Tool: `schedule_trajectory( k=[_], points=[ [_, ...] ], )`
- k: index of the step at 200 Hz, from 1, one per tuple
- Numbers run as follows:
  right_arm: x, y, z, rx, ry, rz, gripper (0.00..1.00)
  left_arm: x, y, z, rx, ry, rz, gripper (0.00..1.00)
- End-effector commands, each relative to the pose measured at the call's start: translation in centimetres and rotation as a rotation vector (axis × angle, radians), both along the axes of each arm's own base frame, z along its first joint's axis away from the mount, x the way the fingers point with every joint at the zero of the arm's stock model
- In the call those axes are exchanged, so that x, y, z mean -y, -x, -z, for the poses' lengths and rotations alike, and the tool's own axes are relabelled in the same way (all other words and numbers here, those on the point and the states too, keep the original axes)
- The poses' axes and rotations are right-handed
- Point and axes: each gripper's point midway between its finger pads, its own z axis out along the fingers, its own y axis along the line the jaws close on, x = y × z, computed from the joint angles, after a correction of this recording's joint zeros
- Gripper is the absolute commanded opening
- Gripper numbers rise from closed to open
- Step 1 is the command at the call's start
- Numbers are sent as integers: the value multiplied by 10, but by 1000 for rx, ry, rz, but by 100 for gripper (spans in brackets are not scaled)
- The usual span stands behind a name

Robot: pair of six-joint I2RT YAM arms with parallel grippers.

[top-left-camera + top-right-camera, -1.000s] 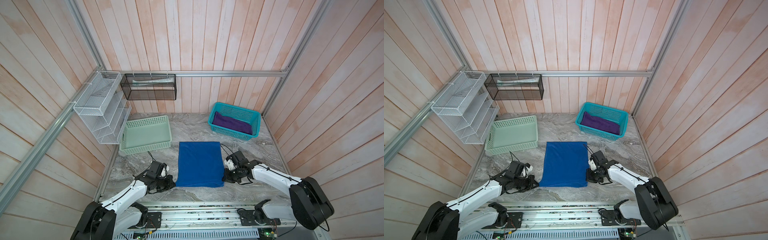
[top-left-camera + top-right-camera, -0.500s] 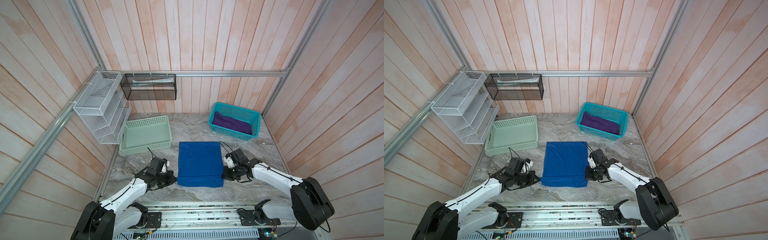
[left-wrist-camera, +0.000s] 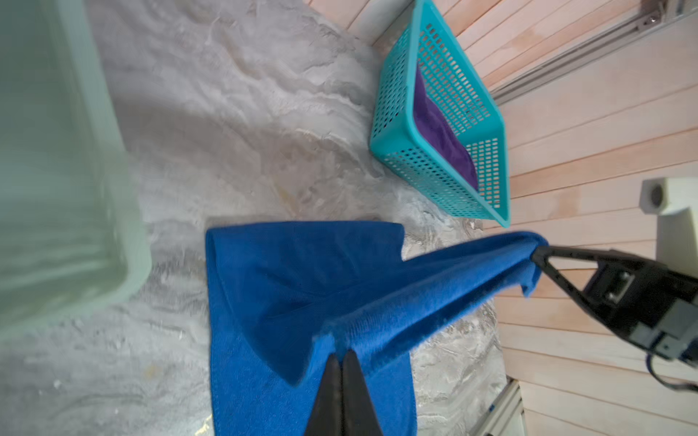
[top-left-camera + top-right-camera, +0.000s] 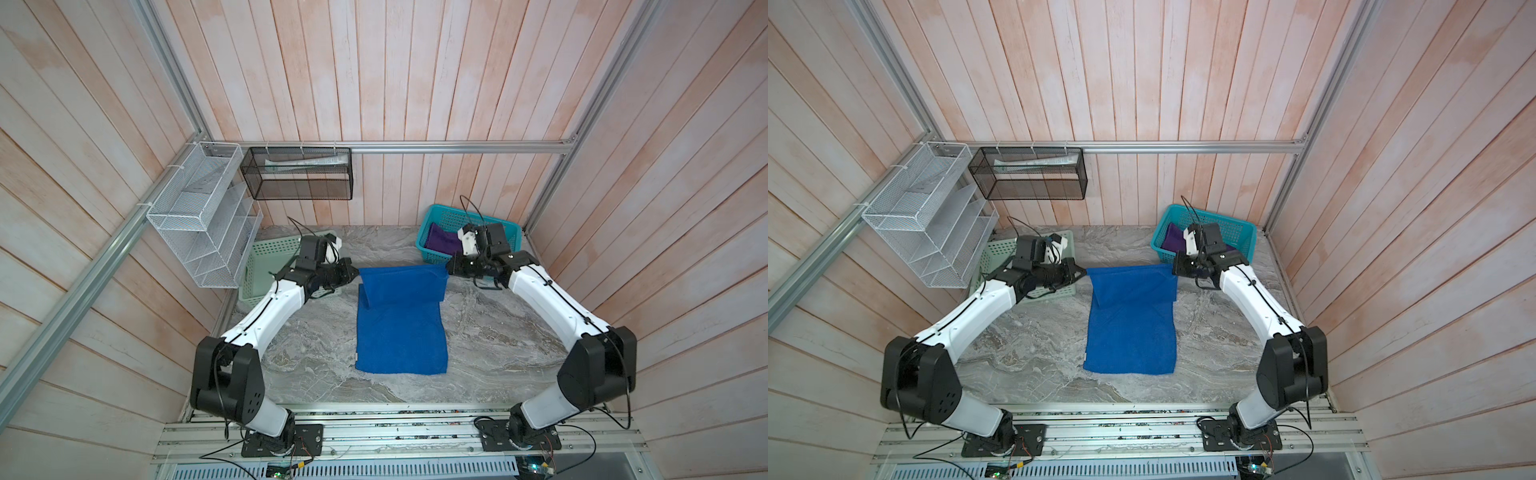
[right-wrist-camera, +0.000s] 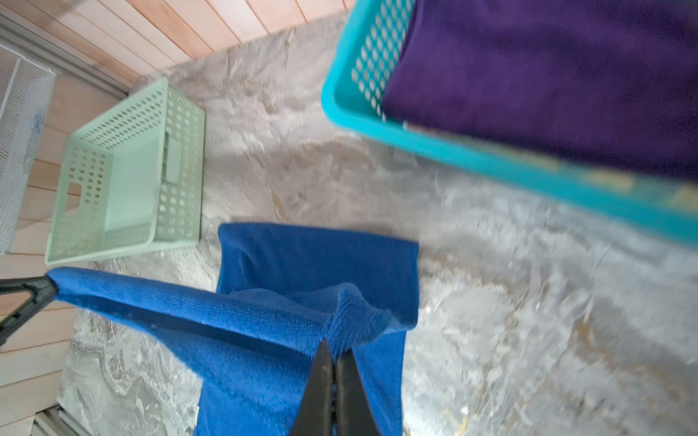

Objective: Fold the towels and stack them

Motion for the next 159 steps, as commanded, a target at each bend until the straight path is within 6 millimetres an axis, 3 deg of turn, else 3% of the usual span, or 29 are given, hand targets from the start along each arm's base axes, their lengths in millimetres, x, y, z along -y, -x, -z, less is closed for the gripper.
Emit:
schedule_trajectory(
  k=[1, 27, 64, 109, 159],
  points=[
    [7, -39, -24, 79, 64, -2, 0, -10, -42, -29, 96, -30, 12, 0],
    [-4, -64, -31, 73, 65, -46, 0, -20, -70, -47, 131, -24, -3, 0],
    [-12, -57, -10, 18, 31, -73, 0, -25, -62, -29, 105, -23, -1, 0],
    [-7, -16, 22, -60, 2, -74, 0, -26, -18, 20, -1, 0, 11, 0],
    [-10, 58, 87, -213, -23, -88, 0, -27, 54, 78, -136, 15, 21, 0]
  ],
)
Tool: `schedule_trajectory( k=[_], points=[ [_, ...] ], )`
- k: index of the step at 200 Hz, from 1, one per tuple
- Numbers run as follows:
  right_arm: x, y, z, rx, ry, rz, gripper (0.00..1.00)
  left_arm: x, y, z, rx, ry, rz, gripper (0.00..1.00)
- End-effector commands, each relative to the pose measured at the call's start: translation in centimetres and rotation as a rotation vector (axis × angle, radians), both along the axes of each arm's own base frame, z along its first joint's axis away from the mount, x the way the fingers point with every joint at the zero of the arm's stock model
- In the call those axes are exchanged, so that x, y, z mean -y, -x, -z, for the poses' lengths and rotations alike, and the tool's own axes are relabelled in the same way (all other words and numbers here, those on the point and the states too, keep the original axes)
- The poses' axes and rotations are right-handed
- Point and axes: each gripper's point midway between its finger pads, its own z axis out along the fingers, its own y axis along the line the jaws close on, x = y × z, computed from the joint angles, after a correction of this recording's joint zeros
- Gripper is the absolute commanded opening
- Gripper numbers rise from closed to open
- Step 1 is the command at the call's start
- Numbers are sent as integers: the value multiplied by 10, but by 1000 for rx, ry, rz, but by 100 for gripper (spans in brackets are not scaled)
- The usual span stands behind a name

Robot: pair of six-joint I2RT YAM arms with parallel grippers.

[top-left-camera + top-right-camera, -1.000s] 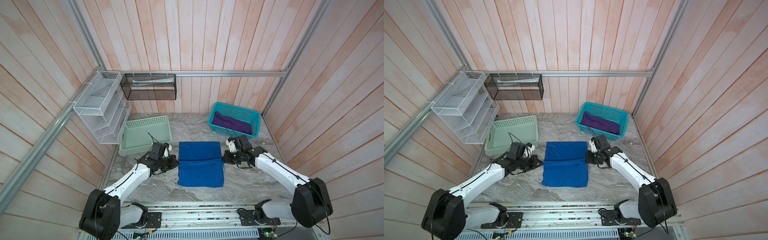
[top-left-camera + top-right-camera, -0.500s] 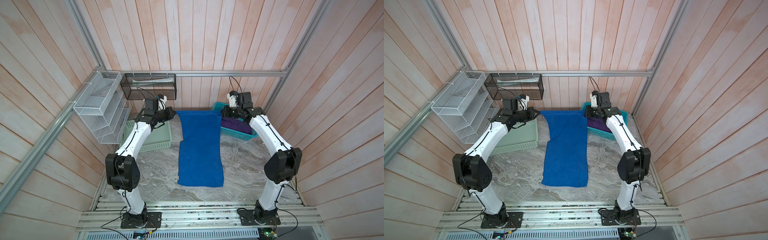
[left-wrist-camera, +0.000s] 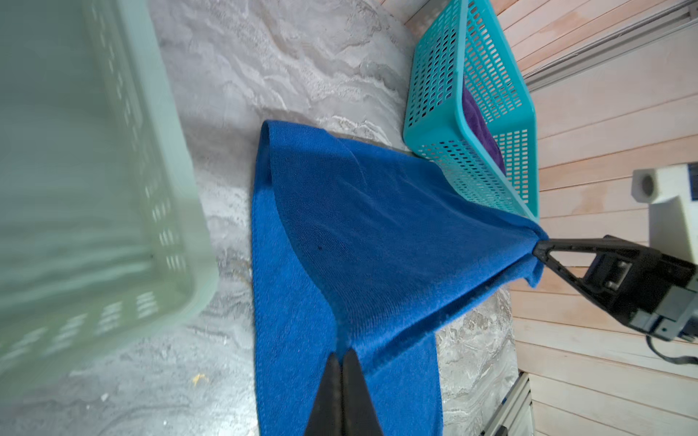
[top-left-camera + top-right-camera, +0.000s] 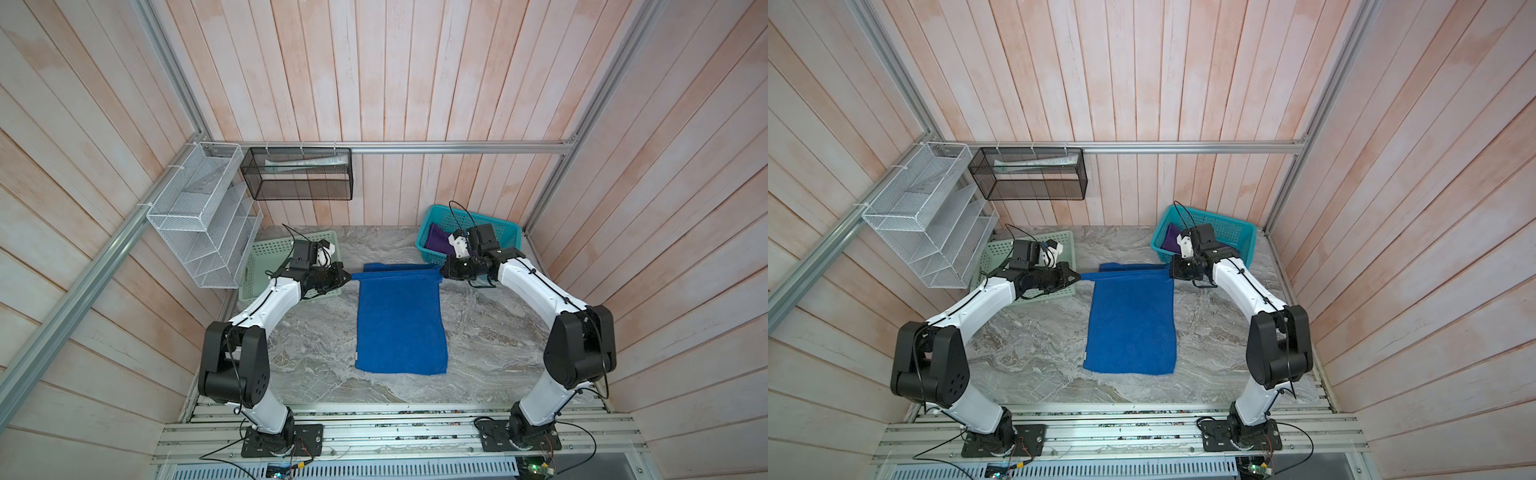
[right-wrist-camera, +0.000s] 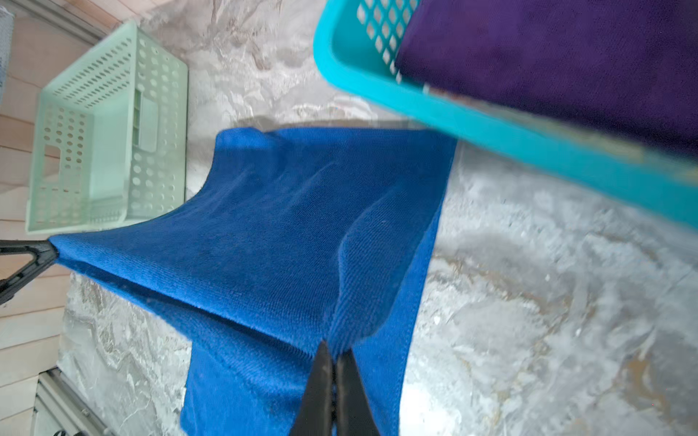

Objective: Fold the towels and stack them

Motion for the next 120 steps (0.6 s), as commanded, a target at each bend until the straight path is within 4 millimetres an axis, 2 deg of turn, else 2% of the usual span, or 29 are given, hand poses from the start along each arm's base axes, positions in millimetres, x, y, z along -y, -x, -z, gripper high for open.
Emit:
schedule_trajectory(
  k=[1, 16, 27, 72, 103, 120],
  points=[
    [0, 22, 9, -14, -26, 18, 0, -1, 18, 1, 18, 16, -7, 0],
    [2, 36, 19, -44, -30, 23, 0, -1, 34, 12, -12, 16, -5, 0],
    [1, 43, 20, -48, -28, 21, 0, -1, 41, 15, -21, 17, -4, 0],
    [1, 60, 7, -35, -22, 17, 0, 3, 66, 8, -17, 4, 5, 0],
    [1, 79, 9, -53, -25, 15, 0, 1, 84, 8, -25, -5, 1, 0],
    [2, 91, 15, -67, -31, 20, 0, -1, 96, 16, -50, -7, -3, 0]
  ],
)
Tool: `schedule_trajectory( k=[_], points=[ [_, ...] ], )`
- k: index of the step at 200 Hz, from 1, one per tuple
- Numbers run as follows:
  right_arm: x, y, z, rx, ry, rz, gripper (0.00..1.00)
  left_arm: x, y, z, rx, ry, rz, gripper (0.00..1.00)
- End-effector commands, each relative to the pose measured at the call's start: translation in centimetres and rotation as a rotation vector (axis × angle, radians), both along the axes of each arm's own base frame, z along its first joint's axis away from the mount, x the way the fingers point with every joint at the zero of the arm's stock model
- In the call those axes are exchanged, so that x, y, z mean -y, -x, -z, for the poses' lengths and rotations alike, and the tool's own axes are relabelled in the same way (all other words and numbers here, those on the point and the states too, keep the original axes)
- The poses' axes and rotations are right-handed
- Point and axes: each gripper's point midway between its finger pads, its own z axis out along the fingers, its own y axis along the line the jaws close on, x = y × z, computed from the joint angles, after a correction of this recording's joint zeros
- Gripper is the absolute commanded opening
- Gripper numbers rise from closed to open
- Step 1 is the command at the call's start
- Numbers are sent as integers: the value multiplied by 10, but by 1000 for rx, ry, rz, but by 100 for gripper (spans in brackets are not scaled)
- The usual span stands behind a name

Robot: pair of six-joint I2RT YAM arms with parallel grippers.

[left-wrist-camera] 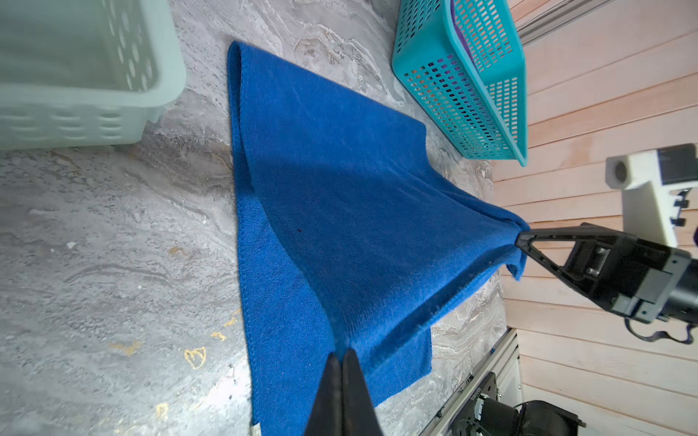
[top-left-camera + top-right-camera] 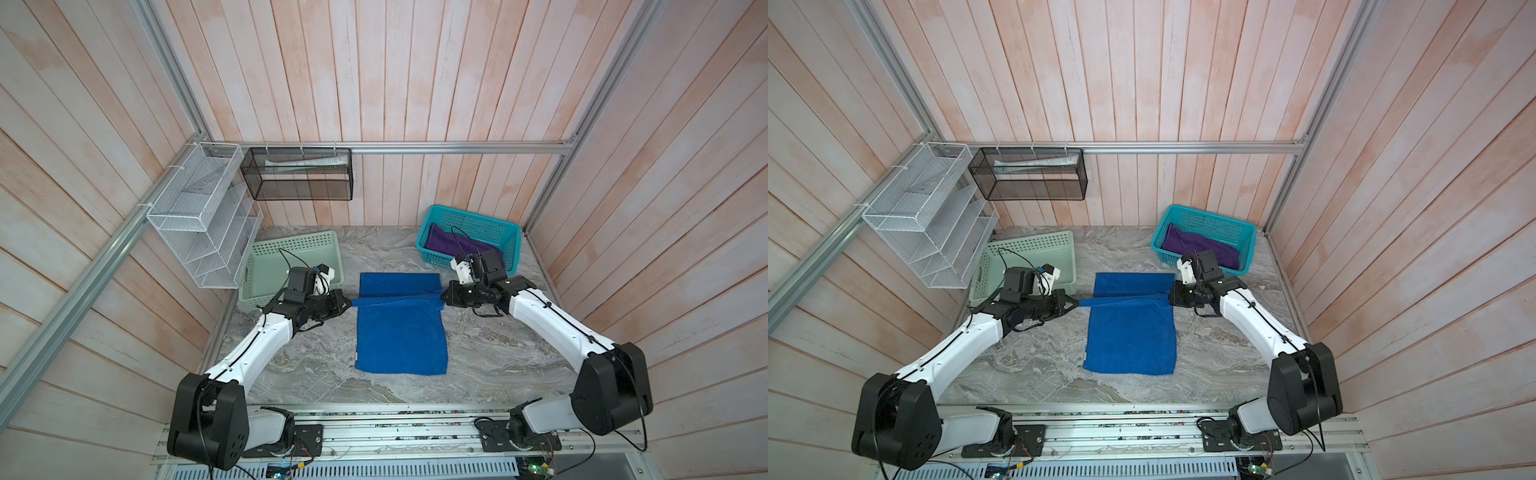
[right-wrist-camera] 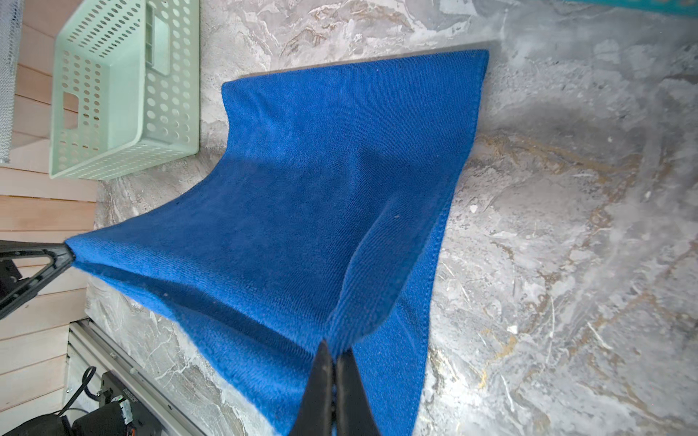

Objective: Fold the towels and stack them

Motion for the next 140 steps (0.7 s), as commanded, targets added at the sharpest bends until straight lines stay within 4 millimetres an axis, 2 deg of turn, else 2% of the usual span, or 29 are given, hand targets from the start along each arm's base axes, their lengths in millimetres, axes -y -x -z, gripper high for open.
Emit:
schedule_trajectory(
  k=[1, 27, 75, 107, 140],
  points=[
    [6, 18, 13, -43, 16, 25, 0, -6, 18, 17, -54, -26, -23, 0],
    [8, 39, 33, -91, 1, 25, 0, -7, 38, 38, -109, -27, -27, 0],
    [14, 73, 87, -213, 16, 1, 0, 0, 72, 83, -219, -4, -24, 0],
    [10, 87, 99, -252, 17, -23, 0, -2, 89, 104, -277, -9, -31, 0],
    [10, 99, 109, -281, 23, -32, 0, -3, 98, 114, -299, -6, -37, 0]
  ],
)
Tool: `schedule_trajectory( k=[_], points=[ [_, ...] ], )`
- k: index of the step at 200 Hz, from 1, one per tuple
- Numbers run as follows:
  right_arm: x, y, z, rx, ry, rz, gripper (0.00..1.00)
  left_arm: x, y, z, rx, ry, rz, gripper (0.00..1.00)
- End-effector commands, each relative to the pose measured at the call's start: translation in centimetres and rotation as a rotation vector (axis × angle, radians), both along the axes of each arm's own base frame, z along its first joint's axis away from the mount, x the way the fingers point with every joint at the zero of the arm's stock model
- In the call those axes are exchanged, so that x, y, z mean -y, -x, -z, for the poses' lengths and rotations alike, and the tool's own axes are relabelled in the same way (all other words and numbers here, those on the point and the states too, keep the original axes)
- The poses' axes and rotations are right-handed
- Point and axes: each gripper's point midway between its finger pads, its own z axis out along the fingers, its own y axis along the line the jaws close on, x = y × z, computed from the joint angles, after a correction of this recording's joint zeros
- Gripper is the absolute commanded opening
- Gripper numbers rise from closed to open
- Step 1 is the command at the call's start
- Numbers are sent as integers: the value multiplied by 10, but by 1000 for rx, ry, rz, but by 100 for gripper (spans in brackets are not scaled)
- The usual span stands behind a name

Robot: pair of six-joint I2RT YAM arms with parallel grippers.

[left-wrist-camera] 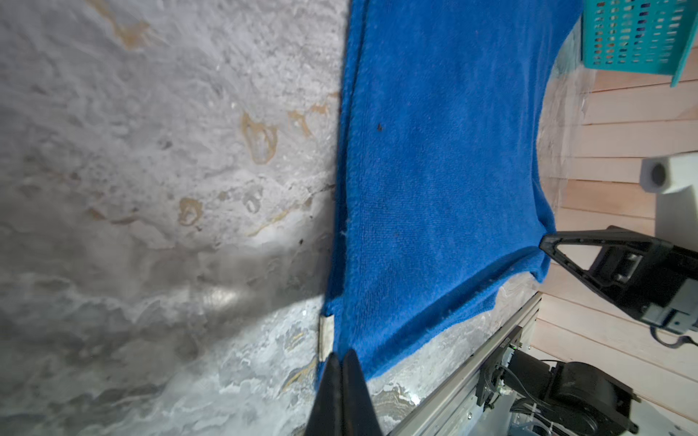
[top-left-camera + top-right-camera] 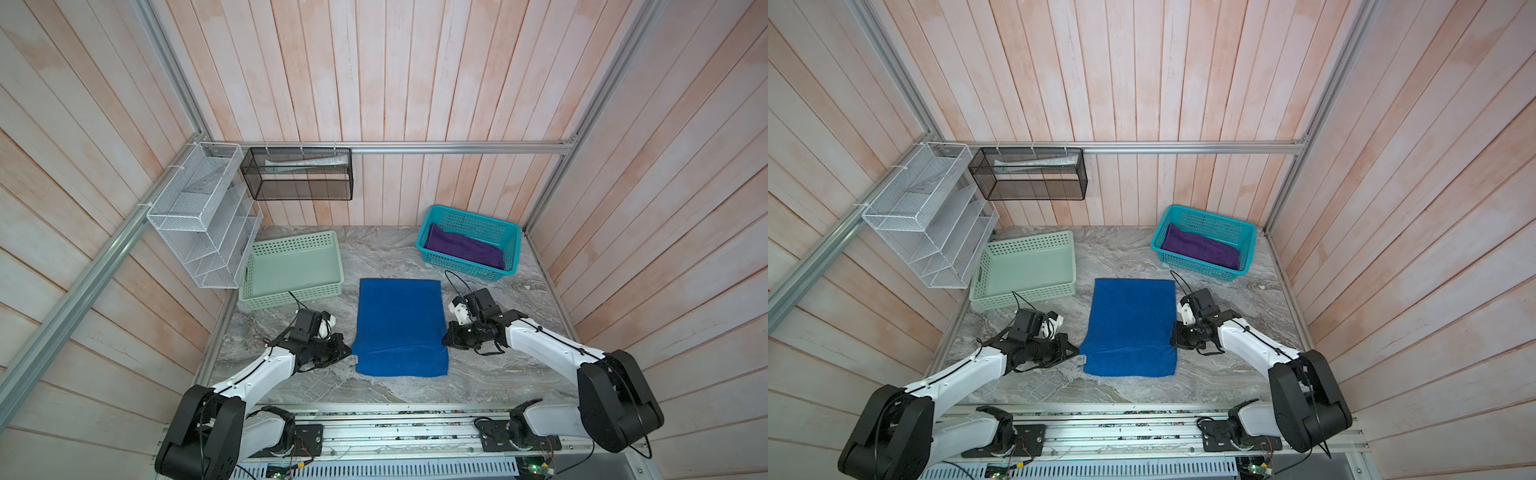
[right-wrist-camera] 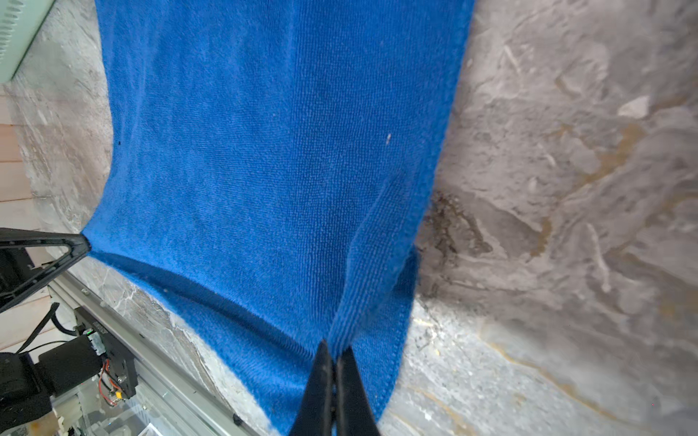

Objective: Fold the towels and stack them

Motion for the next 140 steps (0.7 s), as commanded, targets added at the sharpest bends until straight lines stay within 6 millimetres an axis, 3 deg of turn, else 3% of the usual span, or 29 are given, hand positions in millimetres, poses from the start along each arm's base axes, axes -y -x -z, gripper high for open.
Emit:
schedule_trajectory(
  k=[1, 26, 40, 59, 74, 89, 117, 140],
  points=[
    [2, 10, 9, -28, 8, 0, 0, 0, 1, 4, 8, 3, -18, 0],
    [4, 16, 14, -43, 20, 5, 1, 4, 6, 8, -4, 11, -9, 2],
    [7, 16, 13, -39, 38, 12, 13, 6, 8, 8, -7, 12, -1, 5],
    [12, 11, 4, -21, 70, 20, 33, 7, 11, 6, -15, 9, 6, 23],
    [17, 5, -8, 8, 110, 31, 37, 3, 12, 0, -12, -16, 3, 33],
    [21, -1, -22, 53, 161, 34, 38, -4, 10, -10, 11, -53, -20, 36],
    [0, -3, -41, 128, 188, -31, 38, -11, 6, -21, 31, -91, -55, 37],
    [-22, 14, -26, 82, 211, -93, 41, -6, 2, -18, 14, -78, -41, 39]
  ],
)
